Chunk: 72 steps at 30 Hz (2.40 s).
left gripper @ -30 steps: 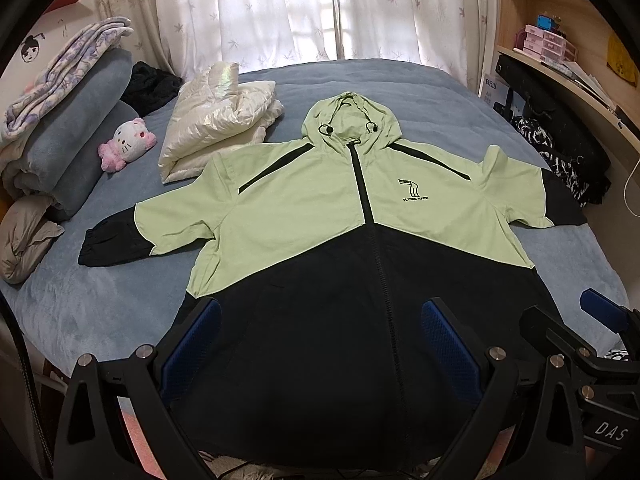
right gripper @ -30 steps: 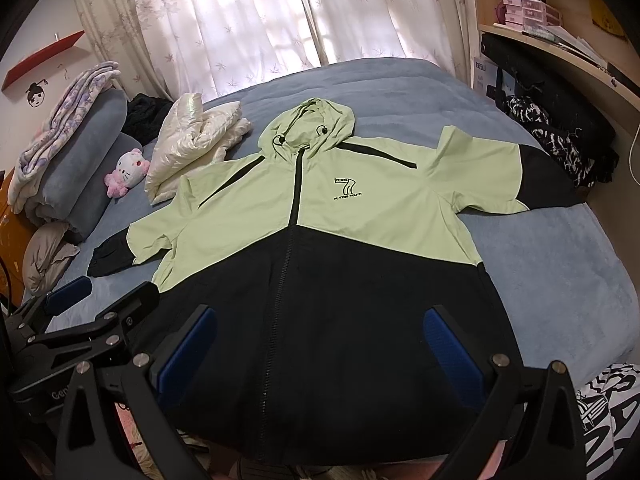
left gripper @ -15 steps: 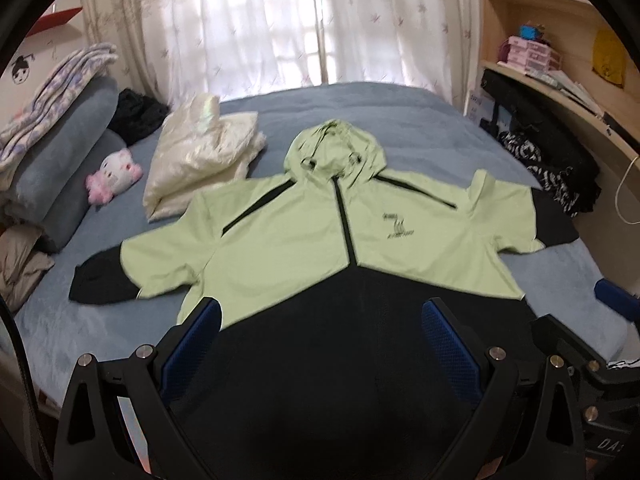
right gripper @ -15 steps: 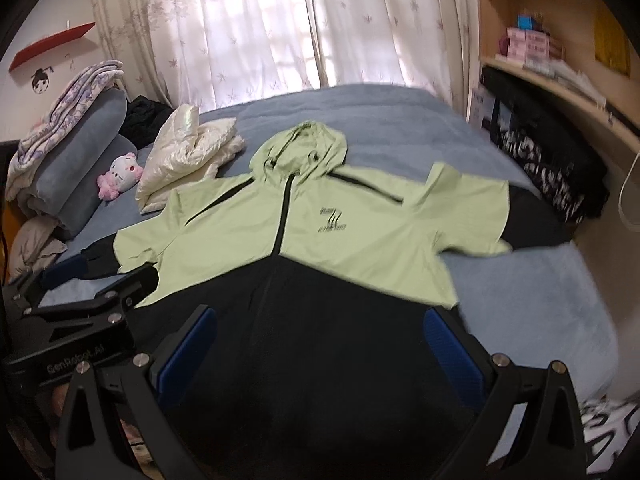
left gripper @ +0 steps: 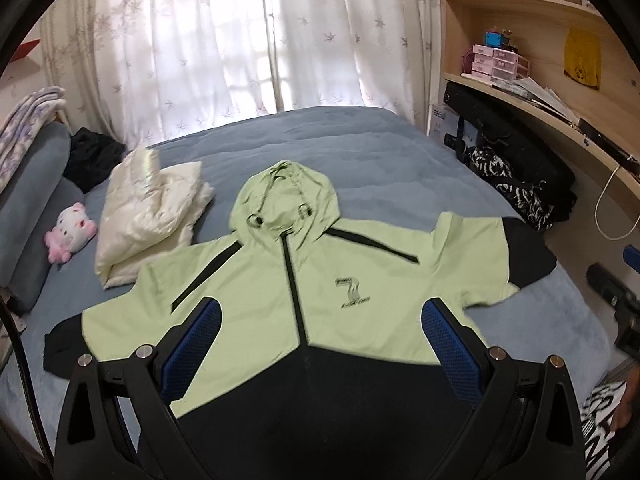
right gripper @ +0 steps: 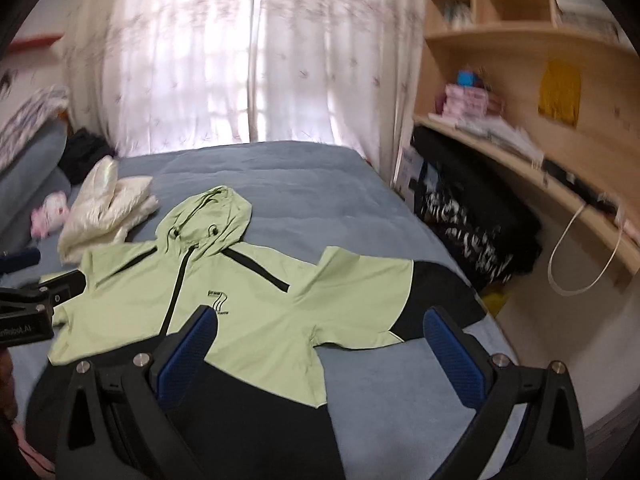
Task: Fold large clothes
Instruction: 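Move the right tool to the black sleeve cuff and grasp it, then carry the black sleeve with the right tool across the hoodie body toward the zipper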
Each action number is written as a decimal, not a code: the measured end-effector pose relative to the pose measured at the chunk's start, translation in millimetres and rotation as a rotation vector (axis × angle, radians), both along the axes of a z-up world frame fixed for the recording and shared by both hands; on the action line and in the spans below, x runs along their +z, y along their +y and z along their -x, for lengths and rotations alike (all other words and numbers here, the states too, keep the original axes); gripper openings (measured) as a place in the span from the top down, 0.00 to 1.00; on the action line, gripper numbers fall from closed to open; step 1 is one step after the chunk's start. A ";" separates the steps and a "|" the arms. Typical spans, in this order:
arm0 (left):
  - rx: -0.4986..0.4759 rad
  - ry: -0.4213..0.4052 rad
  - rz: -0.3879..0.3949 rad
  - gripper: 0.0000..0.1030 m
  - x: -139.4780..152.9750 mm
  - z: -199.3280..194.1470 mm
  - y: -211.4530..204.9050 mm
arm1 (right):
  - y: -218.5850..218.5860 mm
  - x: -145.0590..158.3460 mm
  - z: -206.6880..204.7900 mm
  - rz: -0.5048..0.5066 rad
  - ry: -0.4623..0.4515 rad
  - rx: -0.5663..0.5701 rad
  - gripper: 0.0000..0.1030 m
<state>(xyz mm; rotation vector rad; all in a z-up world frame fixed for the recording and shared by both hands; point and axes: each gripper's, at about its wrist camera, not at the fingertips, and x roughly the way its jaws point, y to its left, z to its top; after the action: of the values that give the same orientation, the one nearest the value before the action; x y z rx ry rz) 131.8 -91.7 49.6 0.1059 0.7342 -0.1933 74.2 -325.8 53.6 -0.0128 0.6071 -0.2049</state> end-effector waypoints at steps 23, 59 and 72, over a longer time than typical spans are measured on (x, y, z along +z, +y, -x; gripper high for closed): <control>-0.103 0.037 0.062 0.03 -94.2 -128.4 -146.2 | -306.2 -133.7 -77.8 -0.618 0.145 -0.423 0.28; 0.190 0.064 0.079 0.60 -127.9 -165.1 -64.8 | -154.7 -35.7 -151.8 -0.492 -0.213 0.118 0.96; 0.239 0.214 0.168 0.60 -169.7 -143.5 60.6 | 24.6 -154.7 -160.1 -0.269 0.247 0.445 0.72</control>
<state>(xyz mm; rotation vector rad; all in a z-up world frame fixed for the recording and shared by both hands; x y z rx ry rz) 275.3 -31.1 -120.1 -0.1648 0.9335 -0.0373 234.3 -301.1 -101.1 0.0868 0.8573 0.3150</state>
